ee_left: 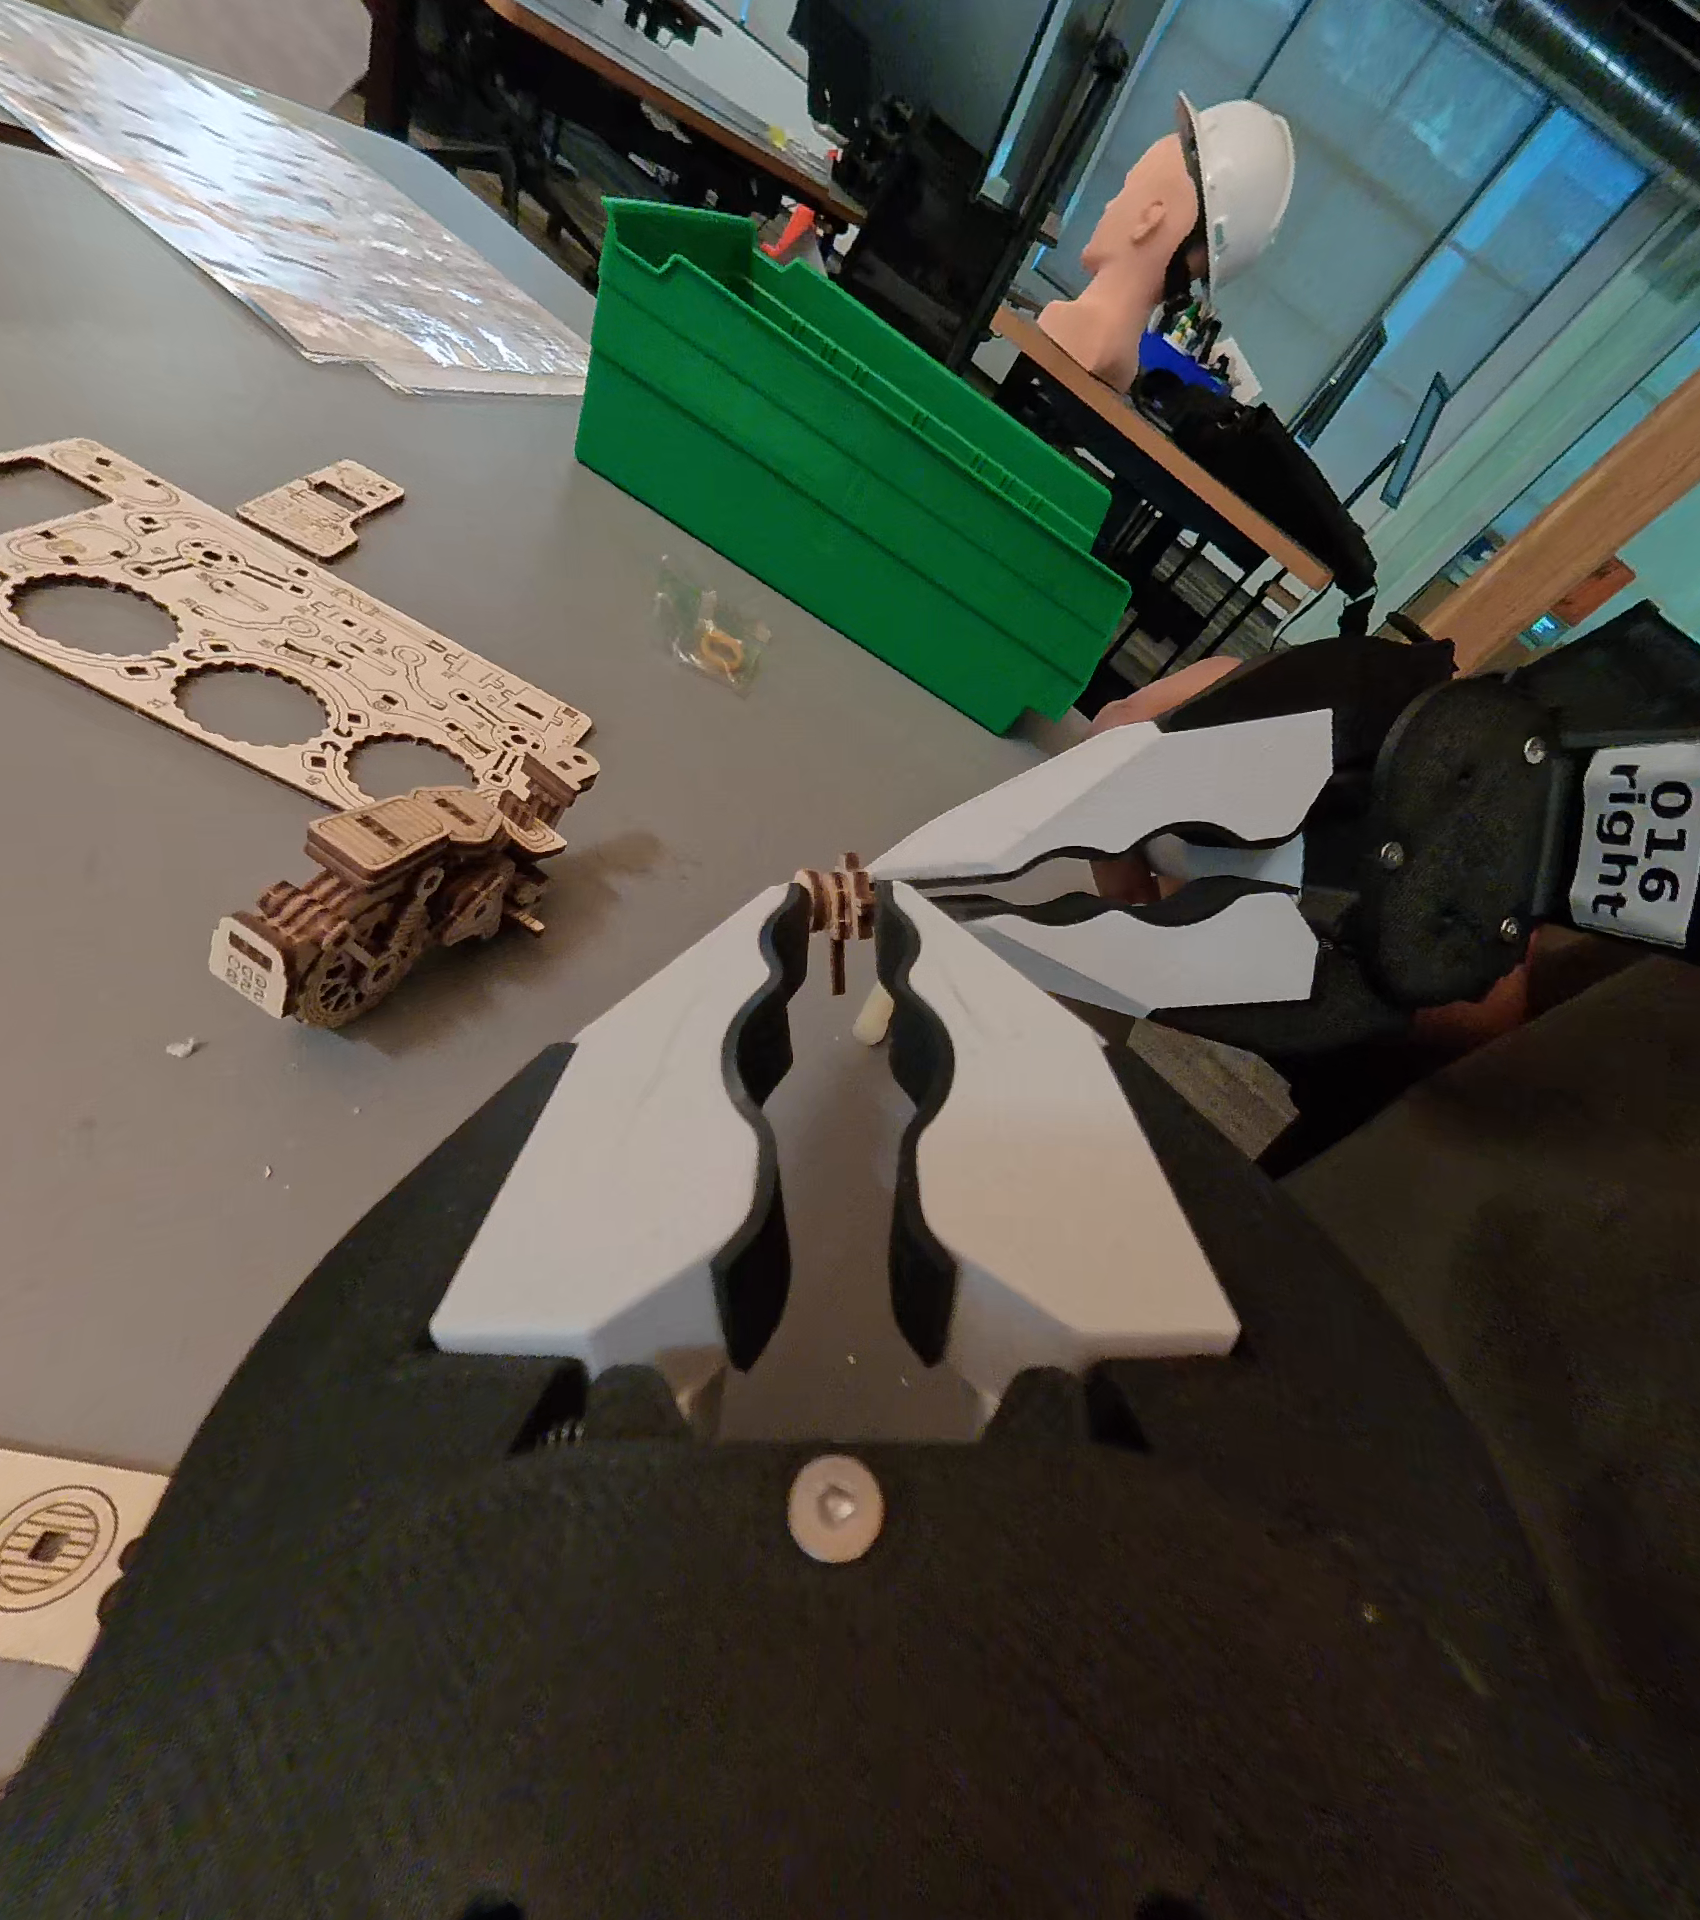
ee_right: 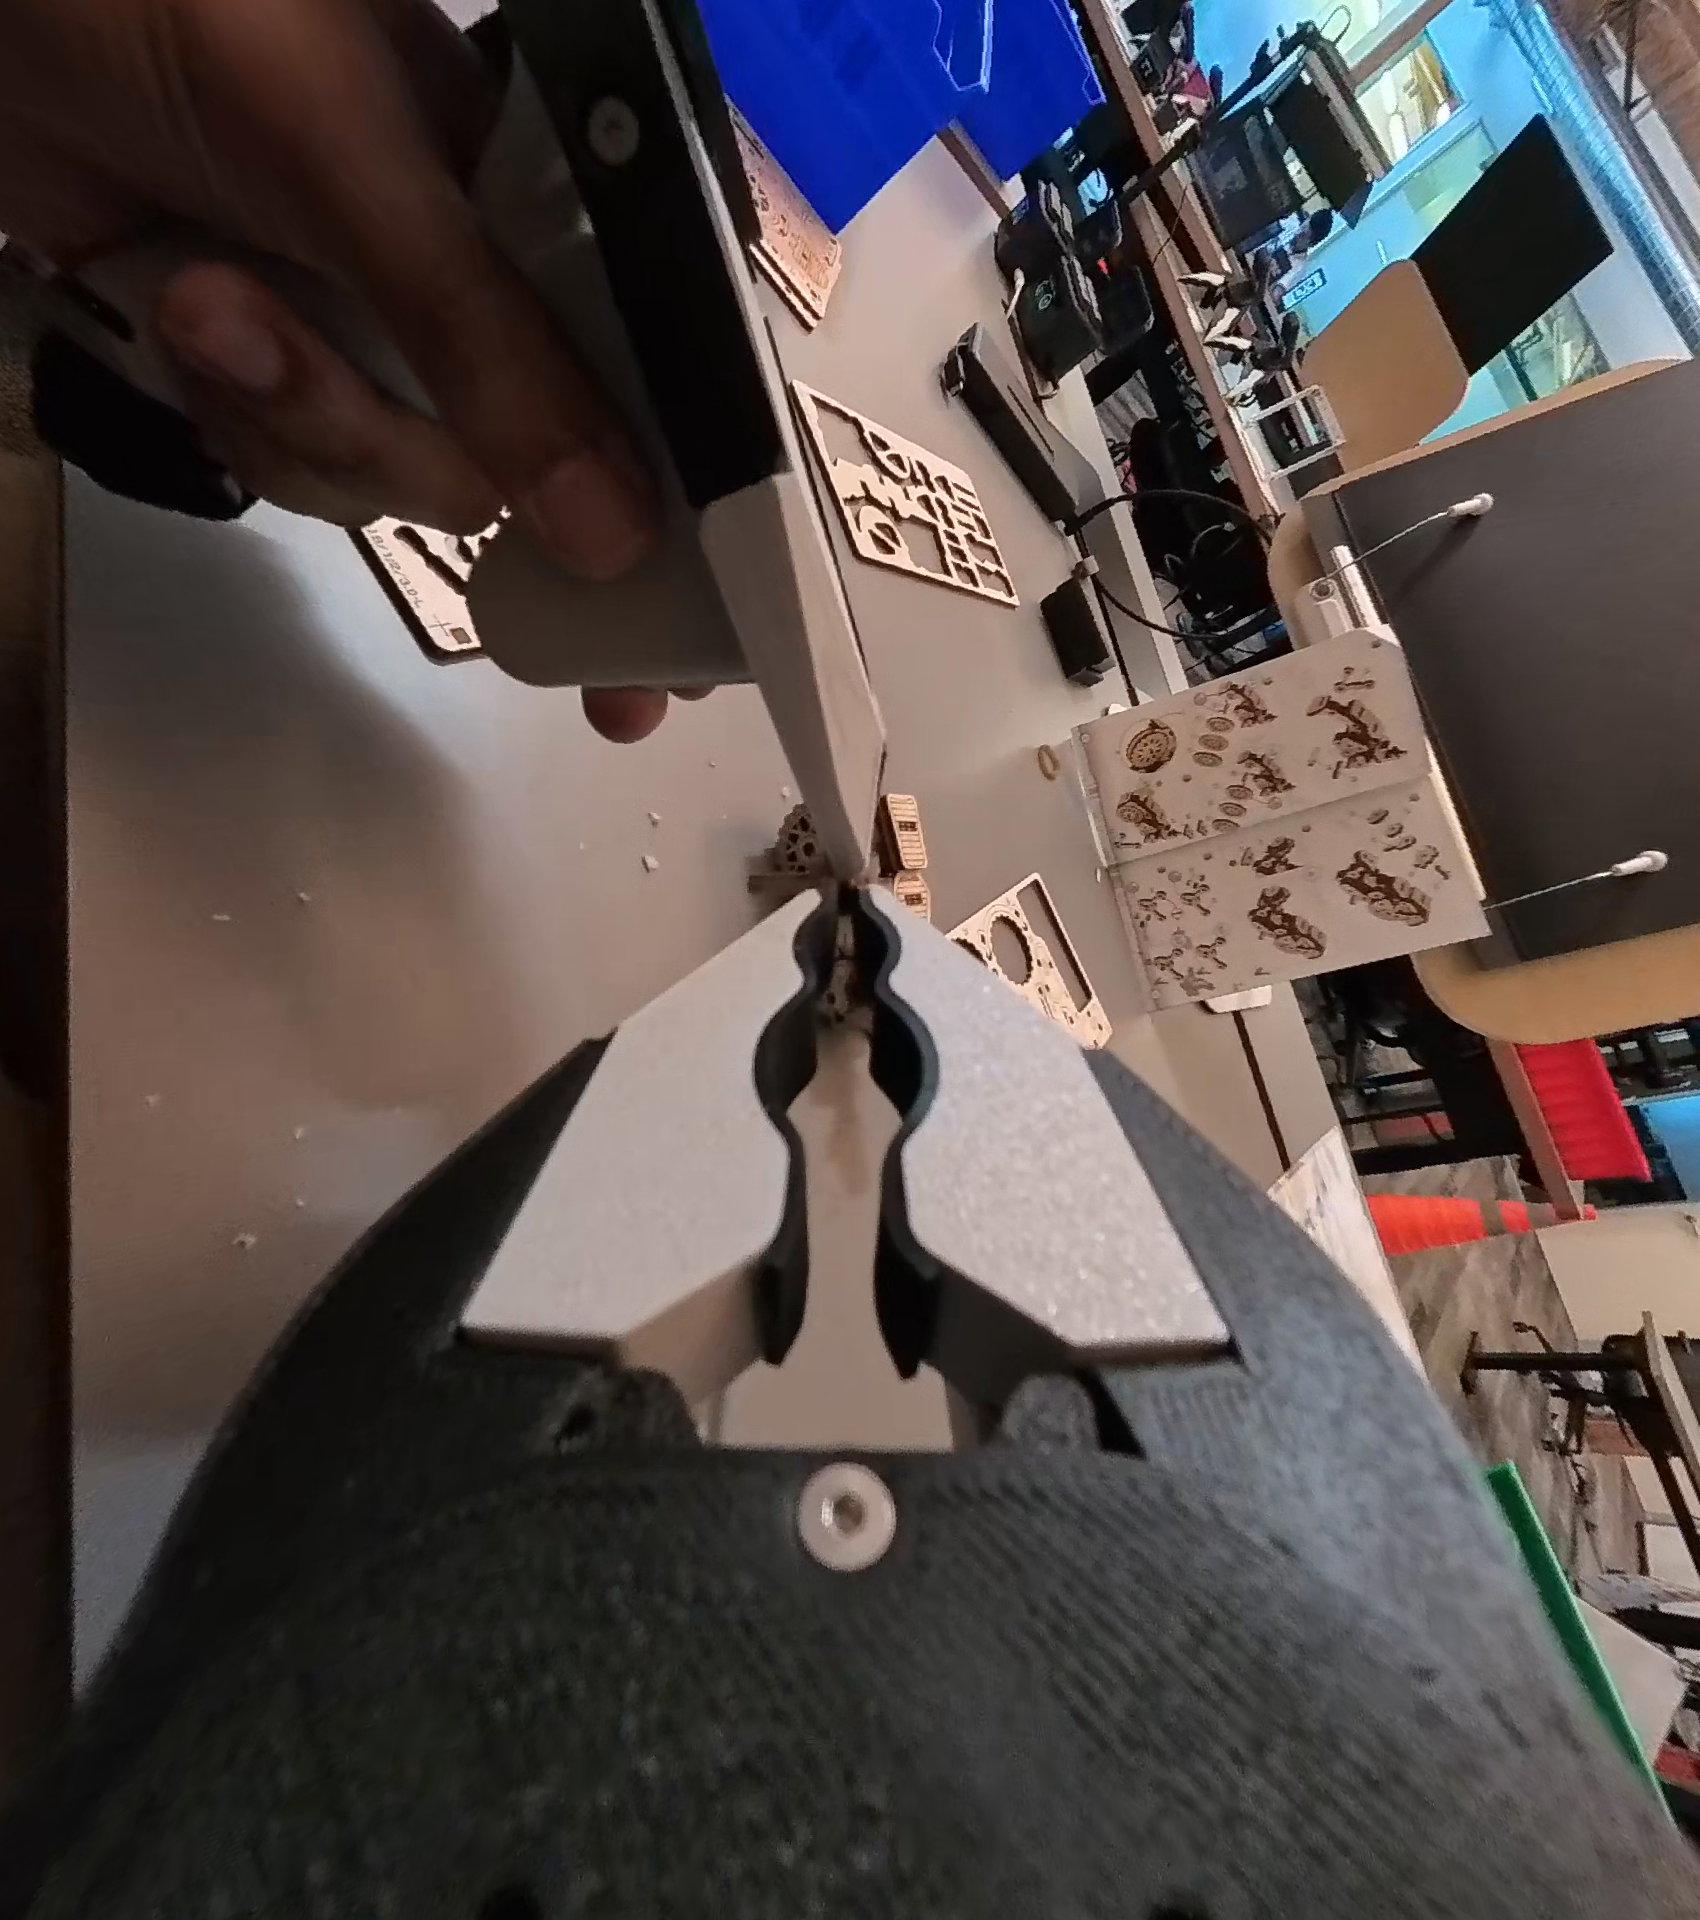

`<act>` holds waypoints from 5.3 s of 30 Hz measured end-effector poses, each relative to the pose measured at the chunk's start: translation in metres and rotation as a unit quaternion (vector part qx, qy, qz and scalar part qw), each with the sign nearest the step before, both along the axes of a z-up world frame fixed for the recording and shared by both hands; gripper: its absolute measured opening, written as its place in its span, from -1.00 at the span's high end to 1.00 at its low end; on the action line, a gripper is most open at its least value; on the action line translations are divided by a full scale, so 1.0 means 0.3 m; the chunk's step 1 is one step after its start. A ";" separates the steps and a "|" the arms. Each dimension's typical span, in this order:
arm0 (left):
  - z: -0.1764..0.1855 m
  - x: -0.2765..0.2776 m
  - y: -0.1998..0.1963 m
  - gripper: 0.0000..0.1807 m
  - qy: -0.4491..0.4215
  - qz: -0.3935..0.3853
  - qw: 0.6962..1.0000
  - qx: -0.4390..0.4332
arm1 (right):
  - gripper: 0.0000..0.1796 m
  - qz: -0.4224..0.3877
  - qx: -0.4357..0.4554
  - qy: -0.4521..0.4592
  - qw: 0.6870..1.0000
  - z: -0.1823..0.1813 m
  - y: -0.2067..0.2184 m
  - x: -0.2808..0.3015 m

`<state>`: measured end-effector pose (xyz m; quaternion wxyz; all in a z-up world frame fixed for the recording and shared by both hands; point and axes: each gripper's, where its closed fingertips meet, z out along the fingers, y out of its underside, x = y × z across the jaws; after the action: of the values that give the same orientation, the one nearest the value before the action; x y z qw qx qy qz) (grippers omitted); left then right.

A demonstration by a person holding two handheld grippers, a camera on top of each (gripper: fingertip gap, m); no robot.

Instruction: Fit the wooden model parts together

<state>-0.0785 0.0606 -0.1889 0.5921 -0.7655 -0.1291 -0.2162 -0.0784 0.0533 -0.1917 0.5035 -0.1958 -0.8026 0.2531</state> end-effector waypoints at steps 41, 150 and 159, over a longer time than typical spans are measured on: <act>0.152 0.089 -0.068 1.00 -0.088 -0.144 0.975 0.147 | 1.00 0.220 -0.573 -0.180 0.769 0.170 -0.026 0.084; 0.101 0.111 -0.061 1.00 -0.159 -0.169 0.966 0.110 | 1.00 0.184 -0.575 -0.233 0.762 0.109 -0.027 0.106; 0.100 0.120 -0.065 1.00 -0.166 -0.180 0.963 0.112 | 1.00 0.190 -0.570 -0.244 0.761 0.106 -0.033 0.117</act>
<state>-0.0425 0.0412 -0.1588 0.5956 -0.6580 -0.0605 -0.4568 -0.0434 0.0434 -0.1599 0.0274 -0.3453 -0.6265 0.6982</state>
